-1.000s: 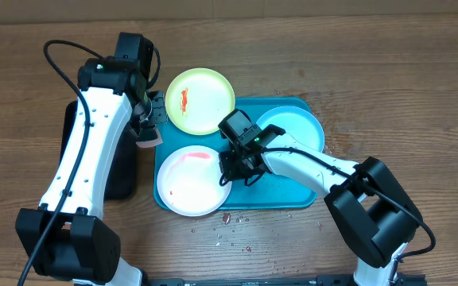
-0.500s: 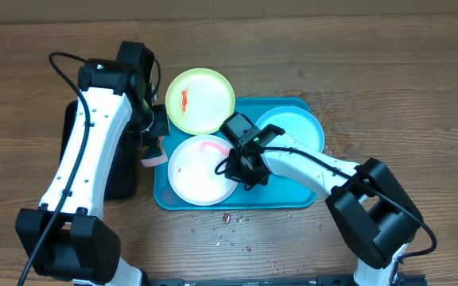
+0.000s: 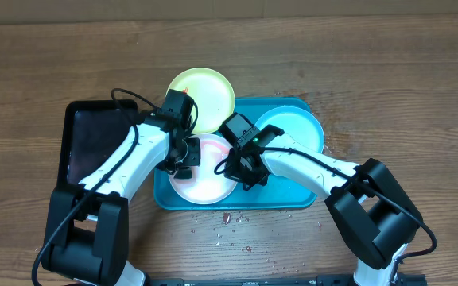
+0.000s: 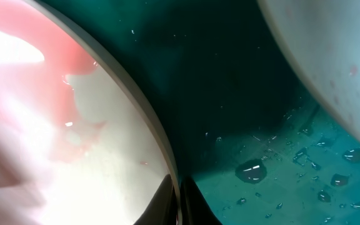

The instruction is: Clean dirty plates on tray and stack at the side

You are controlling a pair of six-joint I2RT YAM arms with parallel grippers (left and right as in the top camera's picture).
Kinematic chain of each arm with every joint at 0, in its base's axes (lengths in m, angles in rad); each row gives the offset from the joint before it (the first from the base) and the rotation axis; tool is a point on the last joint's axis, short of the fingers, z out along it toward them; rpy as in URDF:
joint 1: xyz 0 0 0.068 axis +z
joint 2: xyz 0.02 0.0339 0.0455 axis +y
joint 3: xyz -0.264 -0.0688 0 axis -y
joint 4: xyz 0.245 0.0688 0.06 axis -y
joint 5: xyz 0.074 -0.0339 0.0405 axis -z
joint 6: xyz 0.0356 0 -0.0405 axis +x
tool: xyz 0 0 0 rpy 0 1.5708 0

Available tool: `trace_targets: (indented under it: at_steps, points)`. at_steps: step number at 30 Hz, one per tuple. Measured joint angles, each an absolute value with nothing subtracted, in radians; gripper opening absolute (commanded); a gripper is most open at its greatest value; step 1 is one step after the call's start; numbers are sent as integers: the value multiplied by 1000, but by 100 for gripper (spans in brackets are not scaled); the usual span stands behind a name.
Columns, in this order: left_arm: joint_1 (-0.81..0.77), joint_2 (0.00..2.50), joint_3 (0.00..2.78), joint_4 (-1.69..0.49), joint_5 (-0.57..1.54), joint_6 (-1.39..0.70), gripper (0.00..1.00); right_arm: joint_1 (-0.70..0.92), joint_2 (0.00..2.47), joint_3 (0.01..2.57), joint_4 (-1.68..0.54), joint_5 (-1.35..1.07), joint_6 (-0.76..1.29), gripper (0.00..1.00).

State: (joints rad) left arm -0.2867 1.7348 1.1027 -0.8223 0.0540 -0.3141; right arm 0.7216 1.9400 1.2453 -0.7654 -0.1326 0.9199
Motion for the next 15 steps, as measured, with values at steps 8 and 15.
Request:
trace_targets:
  at_steps: [8, 15]
  points:
    - [-287, 1713, 956, -622, 15, -254, 4, 722, 1940, 1246, -765, -131, 915, 4]
    - [-273, 1702, 929, -639, 238, -180, 4, 722, 1940, 1245, -769, -126, 912, 4]
